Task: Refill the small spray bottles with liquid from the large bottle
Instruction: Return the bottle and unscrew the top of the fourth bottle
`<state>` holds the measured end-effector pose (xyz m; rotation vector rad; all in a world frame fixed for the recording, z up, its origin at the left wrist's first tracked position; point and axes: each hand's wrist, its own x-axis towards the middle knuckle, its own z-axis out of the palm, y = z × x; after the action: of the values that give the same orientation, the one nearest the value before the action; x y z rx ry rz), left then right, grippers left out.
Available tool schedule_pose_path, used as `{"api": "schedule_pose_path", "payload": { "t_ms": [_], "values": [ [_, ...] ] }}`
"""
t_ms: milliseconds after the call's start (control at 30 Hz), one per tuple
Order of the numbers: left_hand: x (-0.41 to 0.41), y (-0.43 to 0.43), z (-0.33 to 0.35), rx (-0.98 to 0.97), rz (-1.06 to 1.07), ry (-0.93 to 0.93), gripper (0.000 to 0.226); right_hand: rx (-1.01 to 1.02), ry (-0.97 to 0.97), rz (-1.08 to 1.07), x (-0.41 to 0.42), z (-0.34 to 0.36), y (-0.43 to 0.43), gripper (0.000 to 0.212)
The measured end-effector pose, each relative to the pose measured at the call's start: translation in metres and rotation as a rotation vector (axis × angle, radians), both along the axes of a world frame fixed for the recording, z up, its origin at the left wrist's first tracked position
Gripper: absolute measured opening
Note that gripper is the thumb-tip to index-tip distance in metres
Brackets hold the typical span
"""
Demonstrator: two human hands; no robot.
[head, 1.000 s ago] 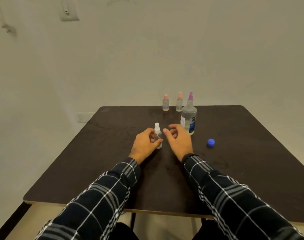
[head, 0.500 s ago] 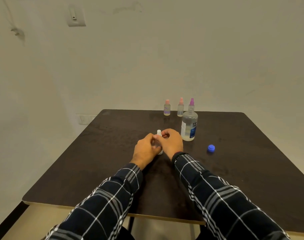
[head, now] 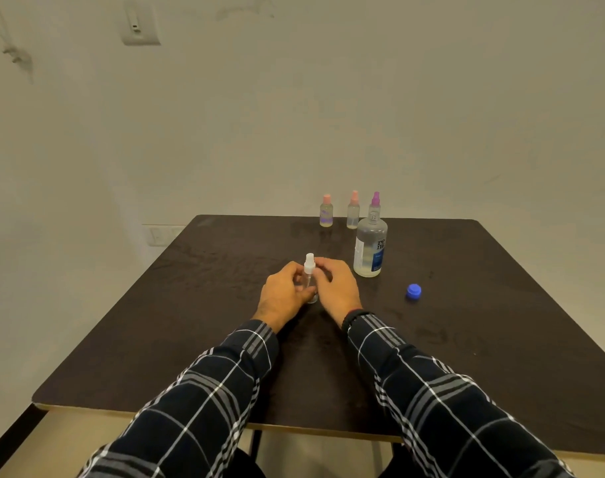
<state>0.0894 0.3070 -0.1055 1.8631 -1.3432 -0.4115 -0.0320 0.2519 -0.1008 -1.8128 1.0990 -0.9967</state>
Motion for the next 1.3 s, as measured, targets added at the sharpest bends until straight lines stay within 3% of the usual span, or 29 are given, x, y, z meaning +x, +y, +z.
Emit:
{"api": "schedule_pose_path", "payload": {
  "t_ms": [100, 200, 300, 433, 600, 700, 800, 900, 1033, 1133, 1300],
  "values": [
    [-0.001, 0.000, 0.000, 0.008, 0.002, -0.015, 0.026, 0.043, 0.039, 0.114, -0.001, -0.003, 0.002, 0.046],
    [-0.001, 0.001, 0.001, 0.002, -0.003, -0.020, 0.022, 0.153, -0.042, 0.030, 0.003, -0.003, 0.007, 0.067],
    [0.001, 0.001, 0.000, 0.005, -0.009, -0.022, 0.020, 0.119, -0.040, -0.072, 0.007, -0.002, 0.005, 0.045],
    [0.002, 0.000, 0.000, -0.006, 0.001, -0.012, 0.023, 0.066, -0.068, -0.037, 0.008, -0.002, 0.002, 0.017],
    [0.002, -0.002, 0.001, 0.008, 0.000, -0.024, 0.024, 0.071, -0.036, 0.144, 0.005, -0.002, -0.001, 0.041],
    [0.002, -0.002, 0.001, 0.017, -0.001, -0.049, 0.016, 0.163, -0.047, 0.011, 0.010, 0.000, 0.003, 0.063],
    [0.002, -0.001, 0.000, -0.002, 0.006, -0.041, 0.014, 0.101, -0.013, -0.089, 0.013, 0.002, 0.000, 0.042],
    [0.001, 0.000, 0.000, -0.005, -0.002, -0.006, 0.021, 0.029, -0.012, -0.048, 0.010, 0.000, 0.001, 0.024],
    [0.001, -0.001, 0.000, -0.005, -0.003, -0.008, 0.022, 0.056, 0.001, 0.060, 0.008, -0.004, 0.002, 0.050],
    [0.000, 0.000, 0.002, 0.005, 0.003, -0.050, 0.018, 0.166, -0.045, -0.013, 0.014, -0.004, 0.002, 0.067],
    [0.002, -0.001, 0.000, 0.009, -0.005, -0.004, 0.019, 0.110, -0.036, -0.059, 0.013, 0.002, 0.003, 0.022]
  ]
}}
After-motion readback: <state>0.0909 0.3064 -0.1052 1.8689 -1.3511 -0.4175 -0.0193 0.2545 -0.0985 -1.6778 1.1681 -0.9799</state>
